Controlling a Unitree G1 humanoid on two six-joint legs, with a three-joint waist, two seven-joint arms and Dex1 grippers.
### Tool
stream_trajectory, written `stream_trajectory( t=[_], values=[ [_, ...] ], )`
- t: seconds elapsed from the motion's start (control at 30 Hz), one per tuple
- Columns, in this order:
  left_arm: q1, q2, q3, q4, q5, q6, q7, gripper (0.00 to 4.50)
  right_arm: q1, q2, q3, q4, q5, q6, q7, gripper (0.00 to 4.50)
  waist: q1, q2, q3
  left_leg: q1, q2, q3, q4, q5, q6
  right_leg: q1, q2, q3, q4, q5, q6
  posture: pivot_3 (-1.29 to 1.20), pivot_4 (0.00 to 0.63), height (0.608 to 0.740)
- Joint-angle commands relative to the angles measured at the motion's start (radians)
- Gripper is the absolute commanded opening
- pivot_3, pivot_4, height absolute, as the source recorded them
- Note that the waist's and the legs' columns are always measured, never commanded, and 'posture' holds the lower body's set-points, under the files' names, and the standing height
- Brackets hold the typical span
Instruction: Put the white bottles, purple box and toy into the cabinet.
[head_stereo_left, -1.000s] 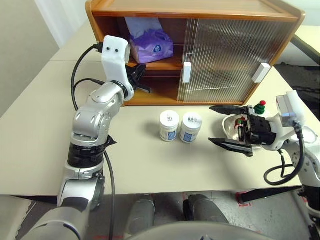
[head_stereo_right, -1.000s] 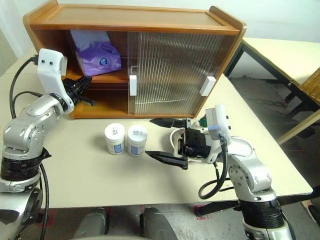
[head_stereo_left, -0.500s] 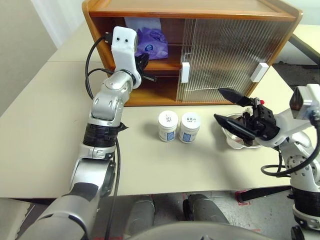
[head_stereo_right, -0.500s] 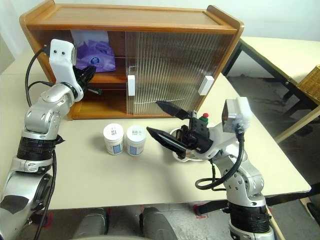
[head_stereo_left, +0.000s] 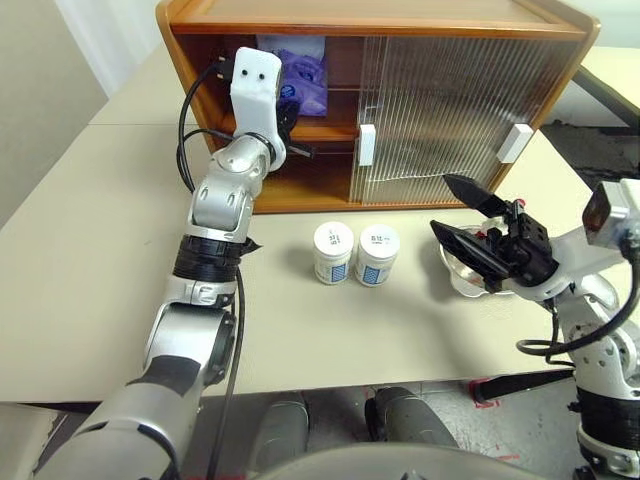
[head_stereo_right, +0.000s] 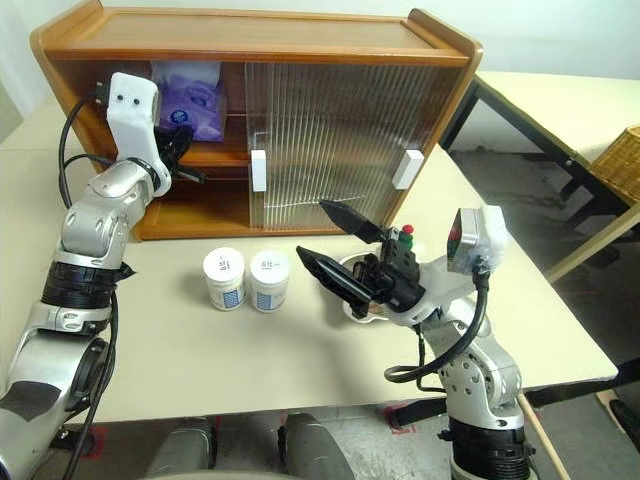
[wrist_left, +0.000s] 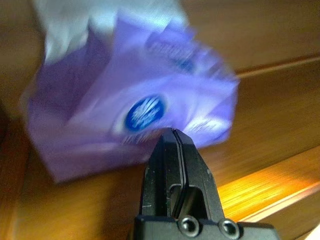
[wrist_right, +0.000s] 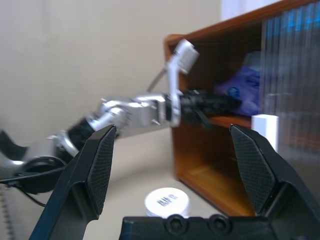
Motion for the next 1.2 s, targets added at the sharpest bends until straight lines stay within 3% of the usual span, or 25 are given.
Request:
stream_trajectory(
  t=[0.03, 0.1, 0.2, 0.57, 0.7, 0.87, 1.2],
  values=[
    [0.069, 0.02, 0.023, -0.155, -0.054, 0.079, -0.052, 0.04, 0.007, 0.011, 0.011, 0.032, -0.088, -0.061, -0.02, 4.5, -0.004, 0.0, 0.0, 0.0, 0.0, 0.0, 0.0, 0.0, 0.0, 0.0, 0.0, 0.0, 0.0, 0.0, -0.001, -0.14, 0.057, 0.74],
    [0.126, 0.052, 0.053, -0.257, -0.088, 0.137, -0.076, 0.04, 0.007, 0.012, 0.017, 0.058, -0.14, -0.101, -0.02, 4.5, -0.011, 0.001, -0.001, 0.0, 0.0, 0.0, -0.001, -0.001, 0.001, 0.0, 0.0, 0.0, 0.0, 0.001, -0.001, -0.13, 0.059, 0.74],
    [0.174, 0.098, 0.093, -0.335, -0.135, 0.152, -0.122, 0.58, -0.008, 0.019, 0.024, 0.063, -0.147, -0.107, -0.026, 4.5, -0.013, 0.001, 0.0, 0.0, 0.0, 0.0, -0.002, -0.001, 0.001, -0.001, 0.0, 0.001, 0.0, 0.002, -0.004, -0.12, 0.062, 0.74],
    [0.434, 0.352, 0.227, -0.357, -0.33, 0.056, -0.495, 4.46, -0.049, -0.013, 0.045, 0.062, -0.117, -0.058, -0.009, 4.5, -0.002, 0.003, -0.001, 0.0, 0.0, -0.001, -0.005, -0.003, -0.002, -0.007, 0.0, 0.011, 0.001, 0.003, -0.007, -0.1, 0.065, 0.74],
    [0.561, 0.42, 0.162, -0.357, -0.305, -0.015, -0.606, 4.49, -0.052, -0.021, 0.041, 0.058, -0.111, -0.05, -0.005, 4.5, -0.002, 0.004, -0.002, 0.0, 0.004, -0.003, -0.008, -0.004, -0.002, -0.012, -0.002, 0.016, 0.002, 0.004, -0.01, -0.1, 0.064, 0.74],
    [0.633, 0.407, 0.126, -0.363, -0.319, -0.061, -0.657, 4.49, -0.056, -0.032, 0.031, 0.058, -0.101, -0.043, 0.001, 4.5, -0.003, 0.004, -0.002, -0.002, 0.007, 0.0, -0.011, -0.003, -0.003, -0.019, -0.001, 0.015, 0.002, 0.005, -0.015, -0.11, 0.062, 0.74],
    [0.722, 0.397, 0.0, -0.27, -0.215, -0.223, -0.717, 4.49, -0.063, -0.055, 0.027, 0.065, -0.091, -0.033, 0.012, 4.5, -0.009, 0.008, -0.004, -0.003, 0.009, 0.003, -0.015, -0.002, -0.004, -0.021, 0.002, 0.015, 0.004, 0.007, -0.019, -0.1, 0.059, 0.74]
  ],
)
